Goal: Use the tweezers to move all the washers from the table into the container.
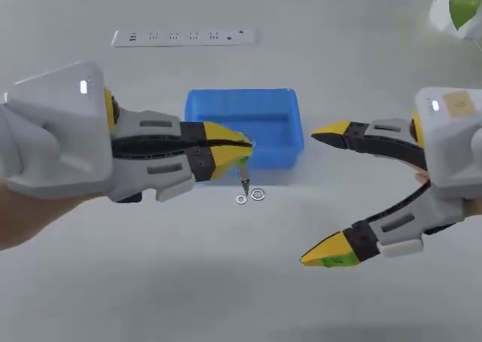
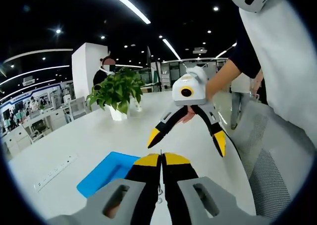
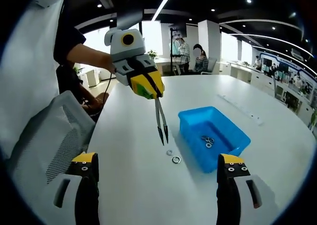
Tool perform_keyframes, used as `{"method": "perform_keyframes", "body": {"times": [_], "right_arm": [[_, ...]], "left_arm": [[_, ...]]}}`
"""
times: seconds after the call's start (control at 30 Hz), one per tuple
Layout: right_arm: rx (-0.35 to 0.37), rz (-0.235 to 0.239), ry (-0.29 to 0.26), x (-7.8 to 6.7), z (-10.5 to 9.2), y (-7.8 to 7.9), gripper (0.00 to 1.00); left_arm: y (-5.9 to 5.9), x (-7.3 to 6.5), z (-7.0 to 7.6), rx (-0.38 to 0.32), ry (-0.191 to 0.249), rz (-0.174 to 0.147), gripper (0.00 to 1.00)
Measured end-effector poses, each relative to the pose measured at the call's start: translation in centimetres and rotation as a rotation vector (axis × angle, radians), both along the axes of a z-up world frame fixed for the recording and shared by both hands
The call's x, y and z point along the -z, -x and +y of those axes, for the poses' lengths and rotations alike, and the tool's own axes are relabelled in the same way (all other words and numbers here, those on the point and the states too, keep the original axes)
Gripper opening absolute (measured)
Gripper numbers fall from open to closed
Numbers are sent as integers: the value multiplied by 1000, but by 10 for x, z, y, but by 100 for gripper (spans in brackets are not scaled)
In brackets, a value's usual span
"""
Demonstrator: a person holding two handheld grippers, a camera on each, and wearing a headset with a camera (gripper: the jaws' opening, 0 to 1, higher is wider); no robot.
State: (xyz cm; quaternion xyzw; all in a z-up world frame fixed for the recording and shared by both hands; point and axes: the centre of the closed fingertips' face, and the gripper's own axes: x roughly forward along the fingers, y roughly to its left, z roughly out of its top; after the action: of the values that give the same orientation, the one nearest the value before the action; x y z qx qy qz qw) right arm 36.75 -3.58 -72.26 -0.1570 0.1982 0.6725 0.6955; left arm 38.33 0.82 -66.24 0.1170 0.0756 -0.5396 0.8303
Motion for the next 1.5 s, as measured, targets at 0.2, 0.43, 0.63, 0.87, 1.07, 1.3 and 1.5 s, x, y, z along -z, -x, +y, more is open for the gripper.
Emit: {"method": "perform_keyframes", "body": {"times": [0.2, 0.43, 0.63, 0.87, 1.07, 1.3, 1.5], "right_arm": [[-6, 25, 15, 9, -8, 7, 100], [7, 64, -6, 11, -10, 12, 100], [27, 93, -22, 13, -11, 12, 100], [16, 113, -9, 21, -9, 17, 100], [26, 122, -20, 19, -7, 16, 99], [15, 138, -21, 19, -3, 22, 98], [-29, 126, -10, 22, 16, 17, 91]], "left_arm": [[-1, 9, 4, -17, -13, 2, 4], [-4, 18, 1, -10, -13, 21, 4], [-11, 23, 2, -41, 0, 32, 4], [-13, 36, 4, -34, -44, 38, 4], [-8, 36, 0, -29, -31, 42, 4], [-6, 34, -1, -21, -27, 46, 4], [0, 34, -3, 5, -35, 57, 5]]}}
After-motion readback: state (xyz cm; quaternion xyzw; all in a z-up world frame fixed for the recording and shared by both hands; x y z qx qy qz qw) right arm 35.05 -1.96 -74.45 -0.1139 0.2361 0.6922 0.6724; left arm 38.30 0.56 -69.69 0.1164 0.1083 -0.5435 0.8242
